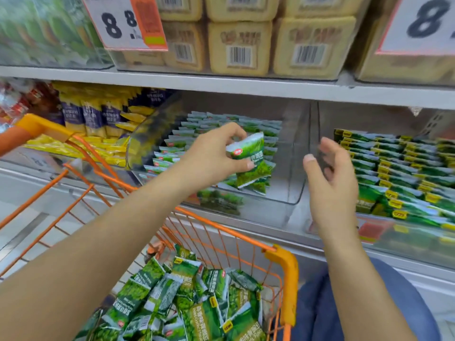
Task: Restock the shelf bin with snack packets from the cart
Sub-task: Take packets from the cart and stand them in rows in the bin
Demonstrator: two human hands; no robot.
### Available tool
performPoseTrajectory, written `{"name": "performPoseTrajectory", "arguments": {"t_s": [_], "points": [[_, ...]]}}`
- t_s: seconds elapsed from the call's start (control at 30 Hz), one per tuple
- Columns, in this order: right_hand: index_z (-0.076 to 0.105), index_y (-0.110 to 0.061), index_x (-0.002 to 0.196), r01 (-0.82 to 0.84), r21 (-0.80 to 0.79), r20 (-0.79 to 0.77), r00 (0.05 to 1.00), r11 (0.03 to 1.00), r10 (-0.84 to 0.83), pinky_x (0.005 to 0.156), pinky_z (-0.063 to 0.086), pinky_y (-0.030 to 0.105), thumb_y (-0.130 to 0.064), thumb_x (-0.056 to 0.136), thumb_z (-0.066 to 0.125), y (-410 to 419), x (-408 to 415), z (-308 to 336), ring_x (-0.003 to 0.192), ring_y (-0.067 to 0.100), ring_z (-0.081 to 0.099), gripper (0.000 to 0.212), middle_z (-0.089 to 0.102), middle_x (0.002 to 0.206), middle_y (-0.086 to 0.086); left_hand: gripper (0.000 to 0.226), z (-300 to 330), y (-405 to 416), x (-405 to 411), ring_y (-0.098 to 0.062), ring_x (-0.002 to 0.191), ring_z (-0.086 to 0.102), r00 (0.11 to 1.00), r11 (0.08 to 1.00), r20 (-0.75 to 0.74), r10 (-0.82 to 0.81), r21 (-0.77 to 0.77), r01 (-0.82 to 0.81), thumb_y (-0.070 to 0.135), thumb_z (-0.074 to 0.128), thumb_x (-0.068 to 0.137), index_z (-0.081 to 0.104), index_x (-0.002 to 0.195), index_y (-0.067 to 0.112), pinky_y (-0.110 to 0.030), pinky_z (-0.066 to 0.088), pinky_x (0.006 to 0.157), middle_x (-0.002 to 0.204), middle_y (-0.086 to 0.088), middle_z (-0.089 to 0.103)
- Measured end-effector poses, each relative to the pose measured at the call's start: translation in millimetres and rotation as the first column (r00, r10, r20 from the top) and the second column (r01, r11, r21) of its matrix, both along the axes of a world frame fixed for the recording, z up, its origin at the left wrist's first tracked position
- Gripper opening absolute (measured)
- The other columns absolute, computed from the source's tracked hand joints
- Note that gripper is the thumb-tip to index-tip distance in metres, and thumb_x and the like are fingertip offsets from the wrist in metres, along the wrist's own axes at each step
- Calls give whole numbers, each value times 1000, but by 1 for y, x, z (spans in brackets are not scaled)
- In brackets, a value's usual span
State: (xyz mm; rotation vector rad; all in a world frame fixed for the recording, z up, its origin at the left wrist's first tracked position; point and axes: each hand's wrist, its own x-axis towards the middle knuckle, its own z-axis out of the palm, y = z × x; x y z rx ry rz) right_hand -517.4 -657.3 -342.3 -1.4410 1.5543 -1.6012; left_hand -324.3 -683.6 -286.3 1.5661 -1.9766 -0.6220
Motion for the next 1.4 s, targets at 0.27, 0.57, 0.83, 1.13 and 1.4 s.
{"name": "performPoseTrajectory", "arguments": {"t_s": [0.27, 0.57, 0.83, 1.13, 1.4], "points": [[19, -24, 151, 45, 134, -318, 948, 990, 0, 86, 34, 26, -38, 96, 49, 2, 3, -8, 132, 15, 37, 64, 29, 153, -3, 48, -48, -52, -39, -29, 121, 49, 773, 992, 627, -100, 6, 124, 32, 72, 83, 57, 128, 20, -41, 47, 93, 129, -6, 58], [29, -23, 146, 41, 60, -275, 961, 997, -24, 92, 36, 27, -33, 94, 53, 1, 3, -11, 132, 14, 37, 58, 34, 149, -3, 55, -64, -68, -31, -29, 129, 40, 700, 995, 710, -69, -5, 104, 45, 73, 80, 56, 128, 24, -41, 37, 102, 138, -4, 47], [65, -16, 101, -264, -324, -179, 960, 908, 215, 91, 43, 19, -10, 92, 53, 42, 19, -1, 105, 1, 57, 17, 64, 105, -6, 22, -28, 19, 11, -17, 112, 50, 961, 954, 278, 12, -290, 71, 31, 57, 95, 58, 113, 20, -31, 40, 91, 115, 4, 59], [60, -16, 92, -411, 725, -661, -188, 553, 727, 72, 51, 36, -33, 98, 44, 76, 85, 8, 81, 23, 56, 24, 59, 85, 2, 24, -73, 125, 90, -7, 72, 65, 864, 992, 489, -120, 29, 121, 40, 41, 96, 60, 107, 32, -26, 46, 55, 83, 15, 68], [59, -4, 121, 110, 919, -269, -527, 379, 806, 58, 45, 34, -13, 94, 43, 68, 92, -41, 98, 28, 62, 33, 61, 114, 17, 44, -102, 113, 119, -21, 109, 56, 712, 832, 607, -353, 552, -58, 49, 42, 99, 50, 132, 22, -31, 46, 83, 122, -1, 61]]}}
